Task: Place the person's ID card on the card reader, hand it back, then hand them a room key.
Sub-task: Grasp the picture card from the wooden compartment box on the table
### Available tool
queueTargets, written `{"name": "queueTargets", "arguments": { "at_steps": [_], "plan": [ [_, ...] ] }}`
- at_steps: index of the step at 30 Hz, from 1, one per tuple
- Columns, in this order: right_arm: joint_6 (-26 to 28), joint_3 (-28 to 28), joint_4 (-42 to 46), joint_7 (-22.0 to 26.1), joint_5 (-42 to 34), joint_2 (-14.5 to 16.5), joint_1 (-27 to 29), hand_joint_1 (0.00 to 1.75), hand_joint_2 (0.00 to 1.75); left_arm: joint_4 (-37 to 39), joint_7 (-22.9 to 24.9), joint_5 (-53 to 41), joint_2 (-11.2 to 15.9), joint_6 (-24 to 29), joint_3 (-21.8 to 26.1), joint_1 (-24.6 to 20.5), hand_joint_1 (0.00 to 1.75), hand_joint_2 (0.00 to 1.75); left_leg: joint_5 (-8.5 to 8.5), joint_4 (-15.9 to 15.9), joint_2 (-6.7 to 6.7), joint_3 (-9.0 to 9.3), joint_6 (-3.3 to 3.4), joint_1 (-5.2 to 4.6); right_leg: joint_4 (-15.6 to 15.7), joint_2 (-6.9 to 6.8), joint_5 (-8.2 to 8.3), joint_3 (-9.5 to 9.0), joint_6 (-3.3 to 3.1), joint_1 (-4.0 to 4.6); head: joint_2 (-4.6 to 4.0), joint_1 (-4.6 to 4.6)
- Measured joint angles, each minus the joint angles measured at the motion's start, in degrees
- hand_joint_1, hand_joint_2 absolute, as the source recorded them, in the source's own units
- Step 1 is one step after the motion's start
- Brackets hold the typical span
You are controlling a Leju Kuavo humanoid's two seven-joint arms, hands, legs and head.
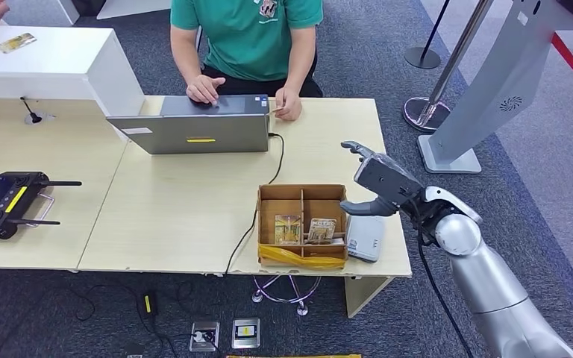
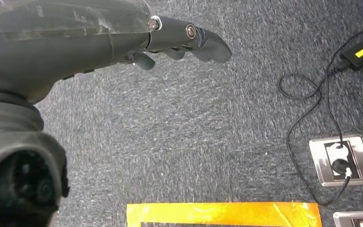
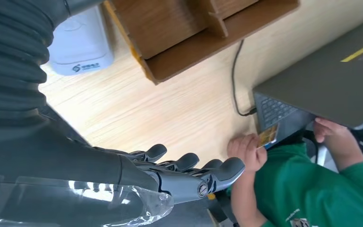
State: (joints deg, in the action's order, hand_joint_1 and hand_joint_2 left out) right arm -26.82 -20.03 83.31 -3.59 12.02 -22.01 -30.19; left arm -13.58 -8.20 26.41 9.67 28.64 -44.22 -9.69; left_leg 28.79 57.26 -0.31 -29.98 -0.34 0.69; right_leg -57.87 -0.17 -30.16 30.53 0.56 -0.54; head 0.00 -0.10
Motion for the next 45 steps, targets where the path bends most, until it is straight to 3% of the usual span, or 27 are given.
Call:
{"name": "queueTargets", "arguments": {
  "at_steps": [9,14,28,45],
  "plan": [
    [-1.5,-1.3,10.7,-9.2,17.7,-2.9,4.8,0.0,1.75,0.1,0.0,-1.3,0.6,-0.4,0.1,-0.1,0.0,0.0,0.0,0.0,0.02,-0.01,0.0,0.0,0.0,0.0,0.0,0.0,0.0,0.0,0.0,0.0],
    [-3.1,-3.5,16.2,-11.3,21.3,-3.1,7.6,0.0,1.75,0.2,0.1,-1.8,0.6,-0.4,0.2,-0.1,0.0,0.0,0.0,0.0,0.02,-0.02,0.0,0.01,0.0,0.01,0.0,0.01,0.0,0.01,0.0,-0.01],
    [-3.4,-7.0,21.3,-11.5,22.8,-3.1,8.1,0.0,1.75,0.2,0.3,-3.7,0.5,-0.9,0.4,-0.2,0.0,0.0,0.0,0.0,0.02,-0.03,0.0,0.0,0.0,0.01,0.01,0.0,0.0,0.0,0.0,0.0],
    [2.3,-11.8,20.3,-8.9,28.2,-1.7,7.9,0.0,1.75,-0.5,0.4,-5.7,0.8,-2.3,0.4,-0.1,0.0,0.0,0.0,0.0,0.02,-0.06,0.0,0.01,0.0,-0.01,0.0,0.0,0.0,0.01,0.0,0.0]
  ]
}}
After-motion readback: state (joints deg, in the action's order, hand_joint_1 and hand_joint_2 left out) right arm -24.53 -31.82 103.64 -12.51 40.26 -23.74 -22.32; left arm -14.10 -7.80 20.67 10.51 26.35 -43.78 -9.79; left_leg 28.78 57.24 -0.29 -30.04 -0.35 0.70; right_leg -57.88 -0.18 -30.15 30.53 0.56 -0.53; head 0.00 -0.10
